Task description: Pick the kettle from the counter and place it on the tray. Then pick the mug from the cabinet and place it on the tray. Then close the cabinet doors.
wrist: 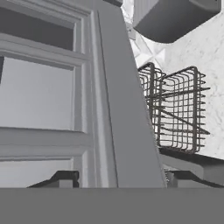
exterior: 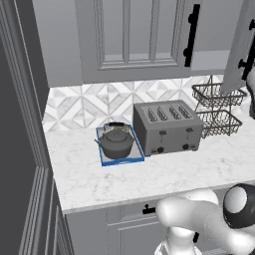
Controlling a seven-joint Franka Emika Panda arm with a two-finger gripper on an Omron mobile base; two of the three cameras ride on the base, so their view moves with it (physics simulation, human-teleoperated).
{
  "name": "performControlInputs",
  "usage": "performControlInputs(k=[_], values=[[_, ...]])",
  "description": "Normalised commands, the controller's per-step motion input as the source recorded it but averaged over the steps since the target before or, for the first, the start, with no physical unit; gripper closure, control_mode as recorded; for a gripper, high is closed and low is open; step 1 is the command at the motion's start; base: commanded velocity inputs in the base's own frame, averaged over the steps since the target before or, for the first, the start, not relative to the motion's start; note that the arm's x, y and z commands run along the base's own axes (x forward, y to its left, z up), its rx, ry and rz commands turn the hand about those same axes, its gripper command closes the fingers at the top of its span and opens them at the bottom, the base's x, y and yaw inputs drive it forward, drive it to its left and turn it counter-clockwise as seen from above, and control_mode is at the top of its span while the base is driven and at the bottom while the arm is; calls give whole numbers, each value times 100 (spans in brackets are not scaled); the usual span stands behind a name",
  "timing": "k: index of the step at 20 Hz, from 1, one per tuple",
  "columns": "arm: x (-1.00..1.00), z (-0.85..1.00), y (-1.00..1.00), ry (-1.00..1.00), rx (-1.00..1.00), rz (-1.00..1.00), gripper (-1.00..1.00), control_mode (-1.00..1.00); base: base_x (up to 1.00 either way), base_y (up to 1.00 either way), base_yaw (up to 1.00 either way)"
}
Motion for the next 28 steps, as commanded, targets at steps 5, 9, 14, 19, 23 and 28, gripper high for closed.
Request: performControlInputs(k=[5, 9, 14, 19, 23, 28], values=[[100, 27, 24, 10, -15, -19, -100, -100, 0, 0, 0], [100, 12, 0, 9, -4, -8, -100, -100, 0, 0, 0], [96, 0, -5, 0, 0, -7, -100, -100, 0, 0, 0], [90, -3, -7, 0, 0, -8, -100, -100, 0, 0, 0], [9, -5, -1, -1, 0, -8, -100, -100, 0, 0, 0], [0, -1, 0, 0, 0, -7, -100, -100, 0, 0, 0]])
